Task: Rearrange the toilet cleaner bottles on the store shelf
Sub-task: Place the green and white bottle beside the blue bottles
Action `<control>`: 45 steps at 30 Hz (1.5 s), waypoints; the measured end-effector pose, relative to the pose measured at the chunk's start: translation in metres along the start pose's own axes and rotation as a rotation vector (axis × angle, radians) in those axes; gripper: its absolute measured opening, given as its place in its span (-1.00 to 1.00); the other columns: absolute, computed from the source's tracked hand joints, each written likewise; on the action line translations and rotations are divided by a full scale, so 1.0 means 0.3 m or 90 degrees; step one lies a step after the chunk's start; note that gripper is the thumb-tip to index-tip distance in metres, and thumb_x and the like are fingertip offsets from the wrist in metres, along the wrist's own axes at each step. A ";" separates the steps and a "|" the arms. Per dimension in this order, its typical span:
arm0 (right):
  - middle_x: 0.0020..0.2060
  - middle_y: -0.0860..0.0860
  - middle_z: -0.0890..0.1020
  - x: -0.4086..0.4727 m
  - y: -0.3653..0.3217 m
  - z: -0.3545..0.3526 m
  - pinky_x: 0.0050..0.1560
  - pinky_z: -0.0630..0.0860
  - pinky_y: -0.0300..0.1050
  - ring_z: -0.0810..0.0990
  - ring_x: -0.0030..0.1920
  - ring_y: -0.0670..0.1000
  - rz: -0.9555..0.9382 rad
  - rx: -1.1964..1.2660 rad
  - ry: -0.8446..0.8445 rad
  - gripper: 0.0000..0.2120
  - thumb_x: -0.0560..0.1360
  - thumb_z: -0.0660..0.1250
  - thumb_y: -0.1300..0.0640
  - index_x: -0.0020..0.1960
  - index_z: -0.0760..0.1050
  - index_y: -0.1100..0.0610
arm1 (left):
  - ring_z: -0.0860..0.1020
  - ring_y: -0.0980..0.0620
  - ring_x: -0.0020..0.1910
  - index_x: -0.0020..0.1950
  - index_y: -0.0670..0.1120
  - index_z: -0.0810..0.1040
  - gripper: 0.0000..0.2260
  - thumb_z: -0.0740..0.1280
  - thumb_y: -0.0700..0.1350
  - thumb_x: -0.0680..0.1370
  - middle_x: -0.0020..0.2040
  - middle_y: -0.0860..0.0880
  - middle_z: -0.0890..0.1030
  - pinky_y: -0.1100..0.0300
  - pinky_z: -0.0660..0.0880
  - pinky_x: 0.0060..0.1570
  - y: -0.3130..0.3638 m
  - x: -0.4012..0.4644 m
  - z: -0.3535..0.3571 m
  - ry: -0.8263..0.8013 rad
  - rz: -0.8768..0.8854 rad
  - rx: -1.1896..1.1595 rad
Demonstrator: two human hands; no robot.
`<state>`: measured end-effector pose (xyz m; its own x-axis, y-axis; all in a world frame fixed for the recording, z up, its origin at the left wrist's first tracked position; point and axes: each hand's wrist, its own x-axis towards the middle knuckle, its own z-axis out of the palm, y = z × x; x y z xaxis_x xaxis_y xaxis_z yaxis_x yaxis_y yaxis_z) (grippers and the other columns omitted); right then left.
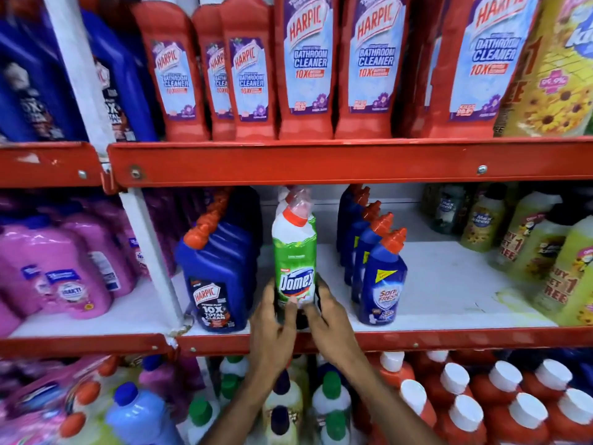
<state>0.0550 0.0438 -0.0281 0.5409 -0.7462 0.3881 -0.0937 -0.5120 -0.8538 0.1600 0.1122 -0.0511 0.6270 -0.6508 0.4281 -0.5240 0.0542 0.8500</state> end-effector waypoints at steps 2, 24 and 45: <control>0.26 -0.09 0.59 -0.004 0.016 0.001 0.29 0.49 -0.22 0.55 0.23 -0.24 0.016 0.004 0.011 -0.58 0.57 0.16 0.08 0.43 0.34 -0.03 | 0.65 0.09 0.19 0.50 0.01 0.38 -0.48 0.21 0.20 0.58 0.25 0.02 0.67 -0.01 0.62 0.18 0.008 -0.005 0.002 -0.001 0.029 -0.014; 0.39 -0.16 0.43 -0.036 -0.121 0.325 0.39 0.32 -0.31 0.44 0.38 -0.11 -0.032 -0.007 0.008 -0.46 0.55 0.21 0.02 0.50 0.26 0.11 | 0.49 -0.05 0.44 0.56 0.17 0.25 -0.43 0.25 0.15 0.54 0.50 -0.02 0.46 -0.20 0.46 0.42 -0.098 -0.034 -0.348 0.227 0.006 -0.019; 0.17 0.00 0.65 0.007 -0.121 0.339 0.01 0.42 -0.55 0.62 0.01 -0.27 -0.031 -0.061 -0.019 -0.51 0.65 0.15 0.18 0.55 0.21 0.01 | 0.61 -0.11 0.31 0.56 -0.02 0.33 -0.44 0.34 0.00 0.56 0.42 -0.10 0.56 -0.19 0.60 0.24 -0.163 0.014 -0.351 0.172 0.041 0.002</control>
<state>0.1445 0.1039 -0.0317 0.5718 -0.7072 0.4159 -0.1459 -0.5865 -0.7967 0.2491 0.1866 -0.0586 0.7235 -0.4205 0.5475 -0.5690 0.0859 0.8178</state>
